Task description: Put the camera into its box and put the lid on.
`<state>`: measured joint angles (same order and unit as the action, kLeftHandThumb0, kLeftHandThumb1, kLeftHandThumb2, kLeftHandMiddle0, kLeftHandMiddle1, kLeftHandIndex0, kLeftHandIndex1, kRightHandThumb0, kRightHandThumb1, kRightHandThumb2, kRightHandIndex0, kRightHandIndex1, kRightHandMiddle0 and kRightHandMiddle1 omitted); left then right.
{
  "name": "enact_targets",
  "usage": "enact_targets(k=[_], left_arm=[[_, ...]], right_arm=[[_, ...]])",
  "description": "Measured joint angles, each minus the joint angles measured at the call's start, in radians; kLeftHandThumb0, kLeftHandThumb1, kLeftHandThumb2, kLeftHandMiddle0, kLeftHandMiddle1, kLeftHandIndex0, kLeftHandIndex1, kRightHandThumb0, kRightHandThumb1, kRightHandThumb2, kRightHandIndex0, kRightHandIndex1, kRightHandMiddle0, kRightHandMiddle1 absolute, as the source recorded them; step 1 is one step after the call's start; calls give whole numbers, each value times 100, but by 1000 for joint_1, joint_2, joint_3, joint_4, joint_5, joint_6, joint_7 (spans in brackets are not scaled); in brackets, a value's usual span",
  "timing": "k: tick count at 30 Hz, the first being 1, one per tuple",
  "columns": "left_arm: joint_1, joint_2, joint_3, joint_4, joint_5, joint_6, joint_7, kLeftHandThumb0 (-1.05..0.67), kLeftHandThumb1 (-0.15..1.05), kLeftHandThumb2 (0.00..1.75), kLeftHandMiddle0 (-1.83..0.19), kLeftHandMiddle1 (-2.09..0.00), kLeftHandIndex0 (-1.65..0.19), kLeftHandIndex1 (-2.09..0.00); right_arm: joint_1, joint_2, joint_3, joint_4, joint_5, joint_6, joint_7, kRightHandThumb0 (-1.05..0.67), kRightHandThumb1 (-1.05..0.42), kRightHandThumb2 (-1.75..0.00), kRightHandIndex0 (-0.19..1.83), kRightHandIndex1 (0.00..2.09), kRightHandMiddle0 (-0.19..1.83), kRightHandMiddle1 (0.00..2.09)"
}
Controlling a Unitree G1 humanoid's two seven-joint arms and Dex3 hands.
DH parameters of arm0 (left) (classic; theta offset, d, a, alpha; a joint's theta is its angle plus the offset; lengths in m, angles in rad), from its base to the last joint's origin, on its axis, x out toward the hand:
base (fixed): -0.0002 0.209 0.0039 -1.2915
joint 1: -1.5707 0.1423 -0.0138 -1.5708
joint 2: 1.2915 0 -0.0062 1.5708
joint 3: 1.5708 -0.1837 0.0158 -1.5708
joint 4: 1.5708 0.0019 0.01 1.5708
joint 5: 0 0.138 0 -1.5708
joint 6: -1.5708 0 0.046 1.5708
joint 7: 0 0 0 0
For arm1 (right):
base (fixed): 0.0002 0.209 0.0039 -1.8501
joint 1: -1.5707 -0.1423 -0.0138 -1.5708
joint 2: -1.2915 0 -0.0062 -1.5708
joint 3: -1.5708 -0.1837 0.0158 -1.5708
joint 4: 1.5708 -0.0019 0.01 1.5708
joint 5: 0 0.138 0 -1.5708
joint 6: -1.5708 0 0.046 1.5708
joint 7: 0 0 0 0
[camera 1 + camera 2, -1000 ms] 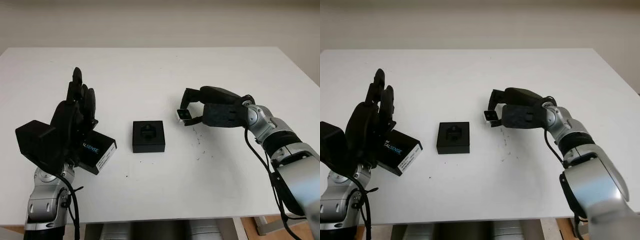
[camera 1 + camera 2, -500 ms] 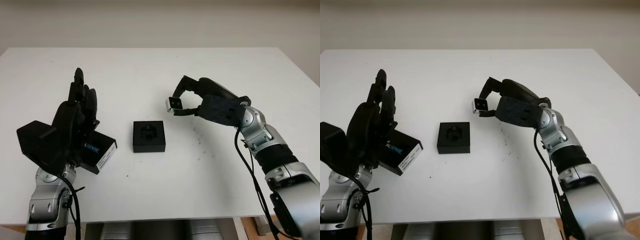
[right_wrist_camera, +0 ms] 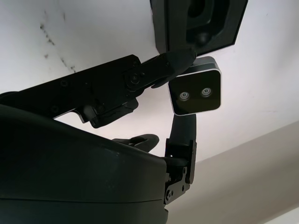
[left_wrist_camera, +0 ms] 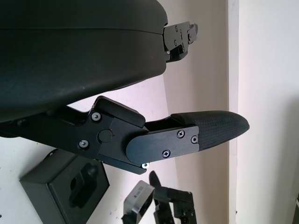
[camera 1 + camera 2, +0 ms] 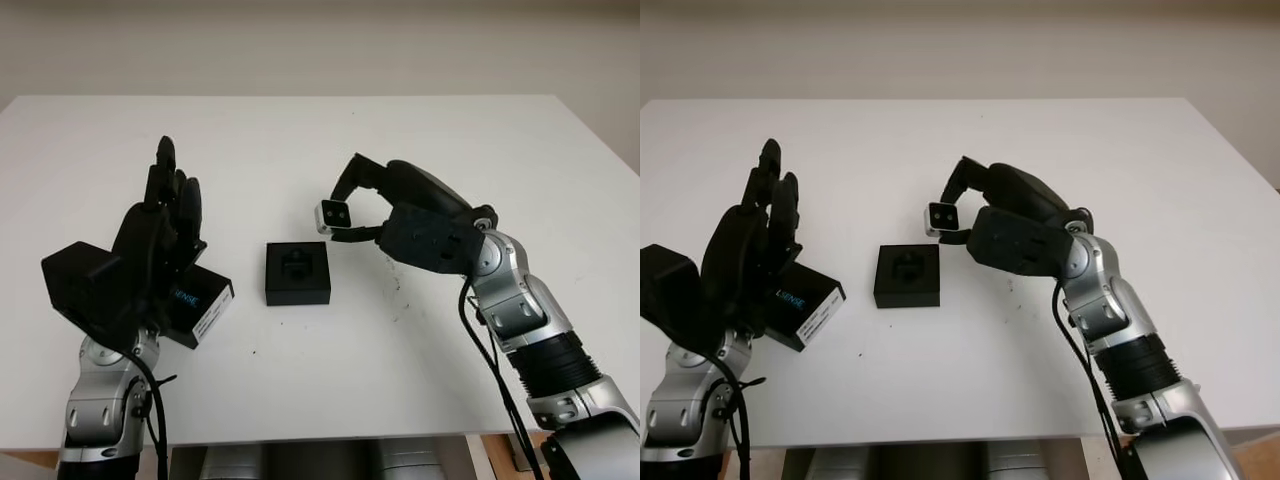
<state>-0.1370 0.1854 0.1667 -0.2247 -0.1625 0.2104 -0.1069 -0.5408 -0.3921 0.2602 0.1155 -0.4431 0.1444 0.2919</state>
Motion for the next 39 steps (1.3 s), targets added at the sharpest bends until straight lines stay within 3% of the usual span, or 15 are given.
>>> enact_targets(k=[11, 20, 39], left_arm=[[0, -17, -15, 0, 8, -5, 10, -80, 105, 65, 19, 0, 19, 0], [3, -21, -21, -4, 8, -5, 21, -79, 105, 64, 19, 0, 19, 0], [8, -30, -30, -37, 8, 29, 38, -79, 105, 64, 19, 0, 19, 0]], right_arm=[[47, 50, 25, -70, -33, 81, 4, -42, -105, -12, 44, 7, 31, 205], [75, 108, 52, -71, -53, 84, -27, -44, -105, -13, 46, 8, 35, 205], [90, 152, 97, -75, -123, 108, -64, -42, -105, -15, 48, 7, 43, 208]])
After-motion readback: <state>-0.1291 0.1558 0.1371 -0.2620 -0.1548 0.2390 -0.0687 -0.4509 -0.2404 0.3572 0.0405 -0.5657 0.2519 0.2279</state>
